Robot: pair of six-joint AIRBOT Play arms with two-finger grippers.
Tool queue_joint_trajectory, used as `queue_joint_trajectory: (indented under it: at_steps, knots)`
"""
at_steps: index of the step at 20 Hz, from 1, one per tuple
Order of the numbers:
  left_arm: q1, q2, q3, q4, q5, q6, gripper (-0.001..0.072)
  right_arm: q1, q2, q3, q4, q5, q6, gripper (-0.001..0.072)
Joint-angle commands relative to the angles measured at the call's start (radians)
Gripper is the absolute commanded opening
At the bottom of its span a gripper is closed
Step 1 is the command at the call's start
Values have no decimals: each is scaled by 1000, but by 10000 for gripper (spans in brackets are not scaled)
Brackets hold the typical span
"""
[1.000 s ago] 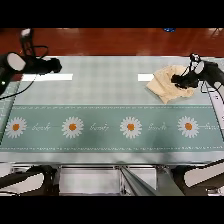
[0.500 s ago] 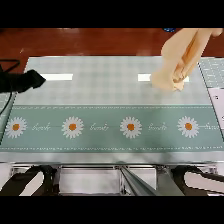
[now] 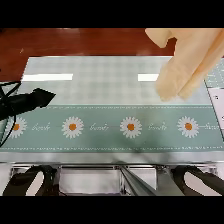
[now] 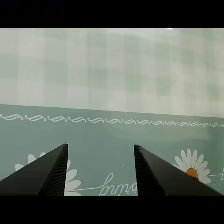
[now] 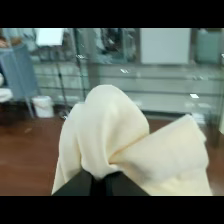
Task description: Fold the shirts.
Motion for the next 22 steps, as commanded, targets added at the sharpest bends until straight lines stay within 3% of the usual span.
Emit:
queue_joint_trajectory:
  at_steps: [1, 5, 8, 14, 20, 22]
  knots:
    - [0, 17, -12, -16, -5, 14, 505, 66, 51, 6, 86, 53, -63, 25]
    - [1, 17, -8, -13, 30, 62, 505, 285, 40, -76, 85, 219, -67, 25]
    - [1, 17, -8, -6, 32, 63, 505, 467, -8, -216, 85, 243, -60, 25]
    - [31, 12, -9, 68, 57, 69, 505, 771, -288, -518, 26, 55, -15, 25]
    - [32, 11, -9, 97, -40, 69, 505, 859, -601, -529, 150, -41, 52, 41]
    - [32, 11, -9, 100, -39, 69, 505, 839, -607, -523, 195, -42, 50, 415]
